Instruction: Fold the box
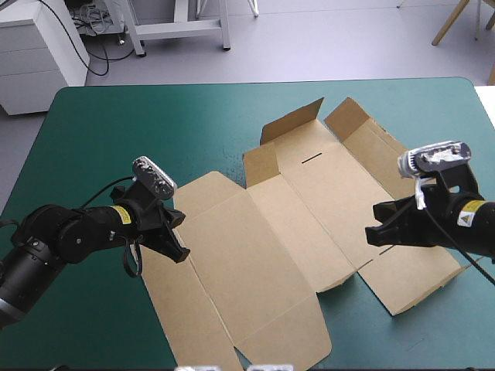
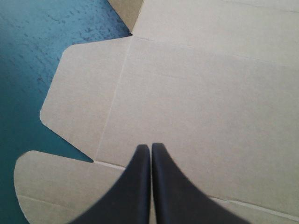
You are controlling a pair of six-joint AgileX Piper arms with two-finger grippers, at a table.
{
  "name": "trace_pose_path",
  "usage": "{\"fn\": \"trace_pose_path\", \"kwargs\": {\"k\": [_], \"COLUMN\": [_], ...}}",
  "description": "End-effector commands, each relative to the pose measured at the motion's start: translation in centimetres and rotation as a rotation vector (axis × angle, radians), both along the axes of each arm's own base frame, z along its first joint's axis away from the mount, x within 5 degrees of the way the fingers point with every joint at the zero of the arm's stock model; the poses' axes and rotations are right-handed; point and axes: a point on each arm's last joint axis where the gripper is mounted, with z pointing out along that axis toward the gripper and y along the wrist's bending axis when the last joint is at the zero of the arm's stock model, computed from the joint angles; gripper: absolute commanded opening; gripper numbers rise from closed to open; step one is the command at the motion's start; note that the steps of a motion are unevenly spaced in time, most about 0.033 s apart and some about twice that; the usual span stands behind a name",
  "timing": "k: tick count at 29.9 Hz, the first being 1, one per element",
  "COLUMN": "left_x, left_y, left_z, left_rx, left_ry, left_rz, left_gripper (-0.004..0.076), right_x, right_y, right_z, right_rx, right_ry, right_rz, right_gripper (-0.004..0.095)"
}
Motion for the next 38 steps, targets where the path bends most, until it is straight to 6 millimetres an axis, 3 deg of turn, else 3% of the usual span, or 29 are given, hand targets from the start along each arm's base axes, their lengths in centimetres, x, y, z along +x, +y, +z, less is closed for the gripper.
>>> {"fn": "trace_pose_path", "kwargs": {"k": [1,5,24,29,38], "left_x": [0.0,-0.1,-0.2,-0.3,-0.3], "left_y": [-0.3,-0.2,-0.2,0.0,0.0], "left_z": [2.3,2.5,2.3,2.1,2.1], "left_rx": [-0.075,-0.072,-0.053,-0.020,-0.017], "left_ry": [-0.087,-0.090,-0.072,-0.054,-0.055], "left_rz": [0.003,0.002,-0.006,-0.012,-0.012], "left_gripper": [-0.0010,-0.0010,-0.0010,-0.0010,-0.0010], "right_x": [1.5,2.3,2.1,0.5,-4.8], "right_y": [0.5,1.0,1.0,0.7,-0.7], "right_z": [0.5,0.1,0.2,0.9,2.8], "right_rx": [0.028,0.047,0.066,0.083,0.148], "right_ry": [-0.021,0.012,0.021,-0.024,-0.160], "right_rz": [0.006,0.017,0.006,0.010,-0.014], "right_gripper": [0.0008,0.0008,0.0008,0.0008,0.0009]}}
